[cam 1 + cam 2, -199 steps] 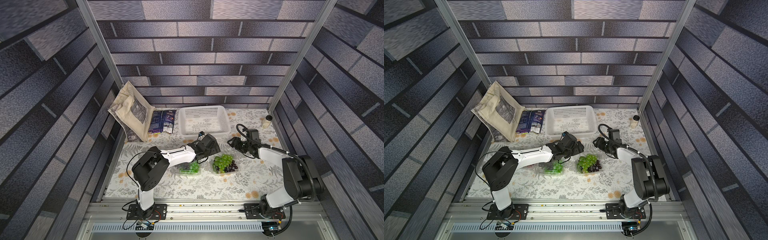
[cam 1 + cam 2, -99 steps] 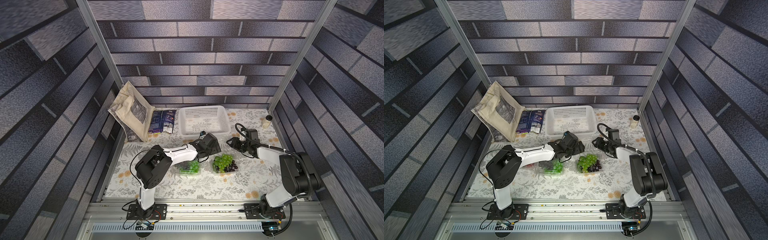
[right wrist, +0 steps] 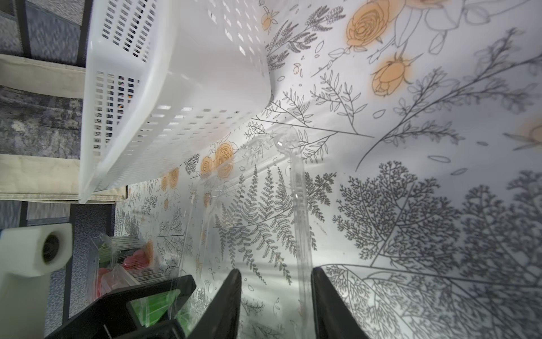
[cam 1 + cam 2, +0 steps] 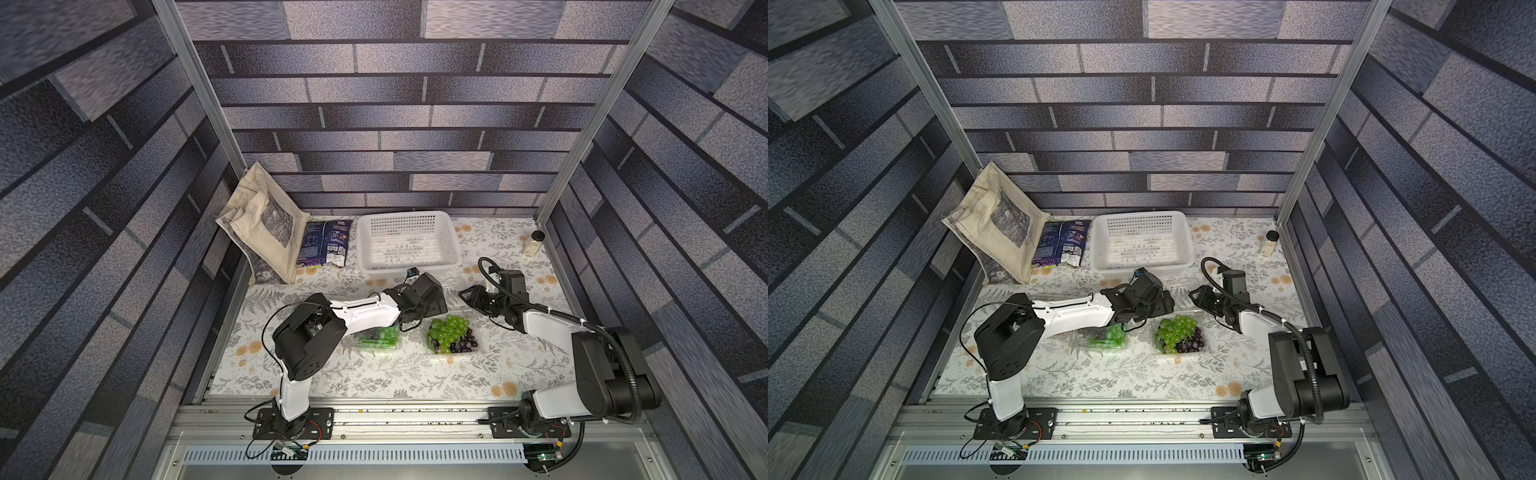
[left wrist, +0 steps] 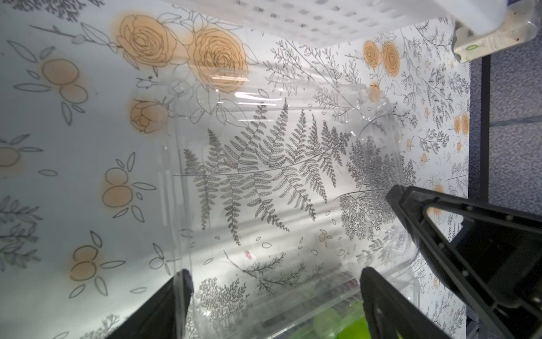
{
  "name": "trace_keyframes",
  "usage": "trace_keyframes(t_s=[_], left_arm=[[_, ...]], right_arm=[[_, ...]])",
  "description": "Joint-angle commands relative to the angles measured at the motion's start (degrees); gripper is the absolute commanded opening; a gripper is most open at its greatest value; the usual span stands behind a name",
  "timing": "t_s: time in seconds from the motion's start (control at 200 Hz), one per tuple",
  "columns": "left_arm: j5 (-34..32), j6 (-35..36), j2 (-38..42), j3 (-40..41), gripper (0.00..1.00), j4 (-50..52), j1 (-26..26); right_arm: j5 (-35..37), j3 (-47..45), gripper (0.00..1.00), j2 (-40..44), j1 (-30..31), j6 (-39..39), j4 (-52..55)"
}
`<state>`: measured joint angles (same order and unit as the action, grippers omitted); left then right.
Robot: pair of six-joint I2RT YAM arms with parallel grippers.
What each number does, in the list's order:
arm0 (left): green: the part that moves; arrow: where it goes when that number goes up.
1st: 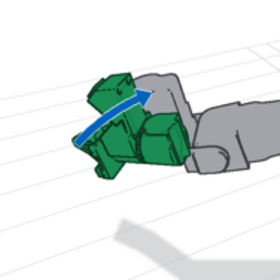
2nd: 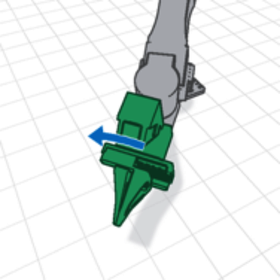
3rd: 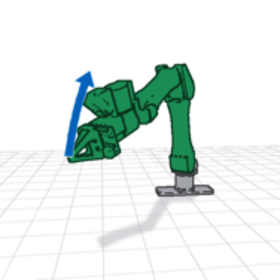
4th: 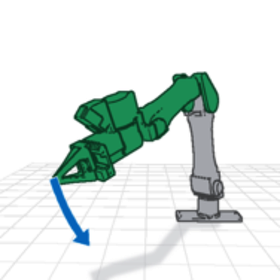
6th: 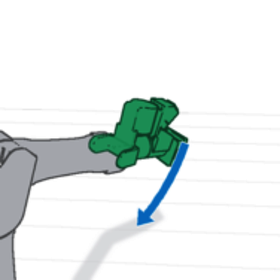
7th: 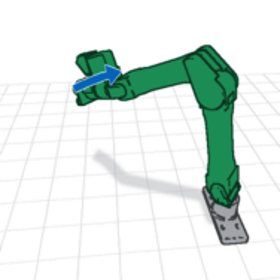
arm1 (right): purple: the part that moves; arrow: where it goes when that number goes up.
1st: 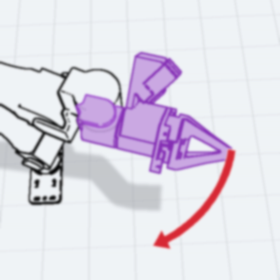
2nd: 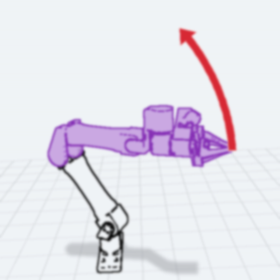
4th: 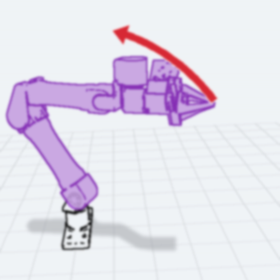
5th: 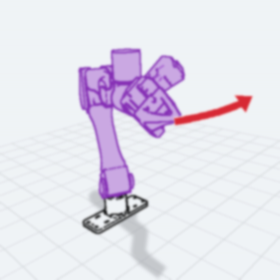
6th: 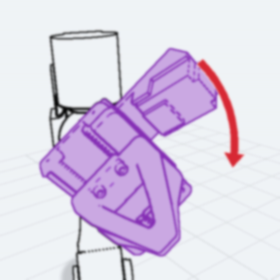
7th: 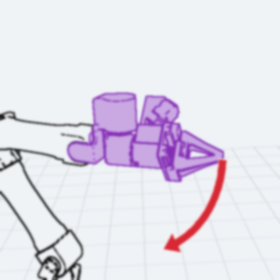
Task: Pack grapes into containers
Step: Close the packing box at the center of the board.
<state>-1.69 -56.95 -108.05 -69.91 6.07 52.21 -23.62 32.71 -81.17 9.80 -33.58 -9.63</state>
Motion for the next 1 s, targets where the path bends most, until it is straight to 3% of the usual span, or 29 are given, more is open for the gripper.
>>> trace_keyframes(t_s=[0.0, 0.636, 0.997], left_arm=[[-0.1, 0.9, 2.6, 0.3, 0.92, -0.4, 0.9], [-2.3, 1.3, 5.7, 1.3, 0.92, 0.0, 2.7], [-2.8, 2.7, 5.9, 0.6, 0.92, -0.8, -0.1]], right_arm=[[-1.6, -1.4, 0.41, 3.2, 0.2, -0.3, 1.3], [-1.6, -4.8, 0.41, 10.7, 0.2, 0.1, 4.4], [-1.3, -0.7, 0.42, 6.9, 0.1, 1.4, 2.7]])
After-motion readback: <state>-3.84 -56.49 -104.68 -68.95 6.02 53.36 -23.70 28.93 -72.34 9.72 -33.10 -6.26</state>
